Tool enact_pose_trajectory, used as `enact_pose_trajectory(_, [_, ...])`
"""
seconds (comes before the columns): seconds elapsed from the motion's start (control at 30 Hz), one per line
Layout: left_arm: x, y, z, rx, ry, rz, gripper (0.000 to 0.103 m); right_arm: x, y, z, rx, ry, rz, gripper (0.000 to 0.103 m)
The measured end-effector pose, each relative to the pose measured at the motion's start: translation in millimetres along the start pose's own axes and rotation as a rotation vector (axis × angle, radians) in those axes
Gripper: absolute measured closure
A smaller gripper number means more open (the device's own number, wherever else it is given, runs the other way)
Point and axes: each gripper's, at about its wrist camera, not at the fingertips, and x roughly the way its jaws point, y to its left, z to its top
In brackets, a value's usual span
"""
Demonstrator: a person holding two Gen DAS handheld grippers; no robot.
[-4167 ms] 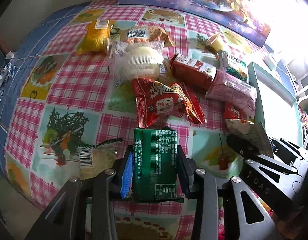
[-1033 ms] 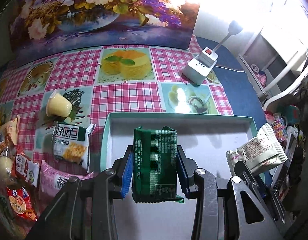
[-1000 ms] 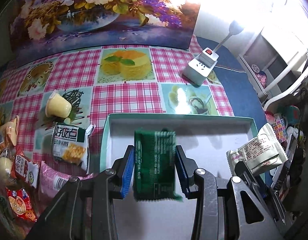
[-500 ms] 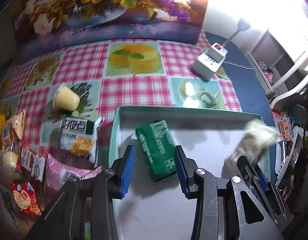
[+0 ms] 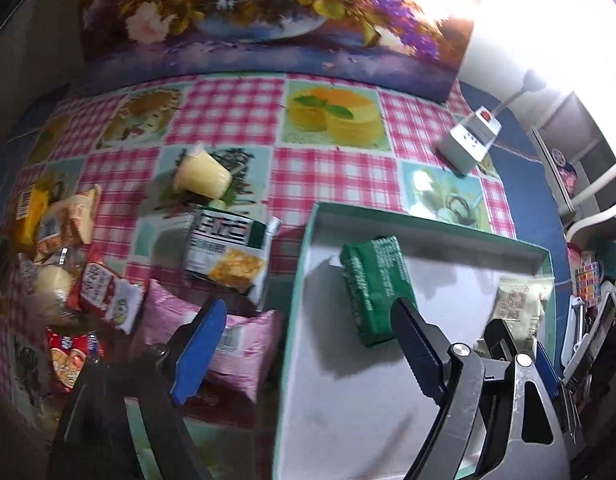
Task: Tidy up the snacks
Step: 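Release the green pack into the tray with the left tool while the right tool drops the cream bag, then move both tools back over the remaining snacks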
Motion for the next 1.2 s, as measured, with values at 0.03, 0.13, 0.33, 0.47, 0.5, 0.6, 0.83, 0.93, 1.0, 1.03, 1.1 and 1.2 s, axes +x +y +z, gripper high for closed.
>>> enact_pose_trajectory(0.03, [-2.3,2.7,-0.7,-0.002,-0.010,0.010,0.018,0.2,0.9,-0.2,-0.004,0.002,0.006,0.031])
enact_pose_trajectory(0.13, [-4.5,8.7,-0.1,-0.012,-0.032,0.042,0.017,1.3,2.4,-1.5,-0.011,0.008,0.025,0.026])
enact_pose_trajectory(0.33, [-1.6,18.5,-1.5,-0.027,-0.053,0.117,0.009,-0.7,6.2,-2.5,-0.030,-0.005,0.041,0.011])
enact_pose_trajectory(0.47, [-0.6,21.4,-2.5,-0.025,-0.068,0.148,0.009,-0.4,7.2,-3.0,-0.035,-0.007,0.057,0.000])
enact_pose_trajectory(0.5, [-0.9,20.8,-2.9,-0.021,-0.074,0.157,0.009,-0.5,7.3,-3.2,-0.037,-0.009,0.060,0.000])
enact_pose_trajectory(0.6, [-0.9,21.1,-3.2,-0.006,-0.097,0.187,0.009,-0.6,8.3,-3.6,-0.042,-0.013,0.067,0.000])
enact_pose_trajectory(0.83, [-5.2,26.1,-6.6,-0.005,-0.120,0.191,0.009,-4.9,11.9,-8.0,-0.080,-0.035,0.074,0.000])
enact_pose_trajectory(0.93, [-8.6,29.2,-8.9,0.003,-0.128,0.190,0.009,-10.9,14.1,-11.0,-0.097,-0.055,0.088,0.000])
enact_pose_trajectory(1.0, [-12.1,31.8,-11.1,0.004,-0.135,0.186,0.009,-16.7,16.4,-13.6,-0.106,-0.074,0.107,0.000])
enact_pose_trajectory(1.03, [-14.8,33.7,-12.9,0.008,-0.140,0.187,0.009,-18.9,17.5,-14.7,-0.109,-0.080,0.111,0.000])
enact_pose_trajectory(1.1, [-19.3,37.8,-15.6,0.011,-0.146,0.187,0.009,-24.0,19.8,-16.9,-0.110,-0.086,0.118,0.000])
enact_pose_trajectory(1.2, [-29.6,48.7,-21.5,-0.005,-0.164,0.162,0.009,-32.1,21.3,-20.0,-0.095,-0.089,0.125,0.000])
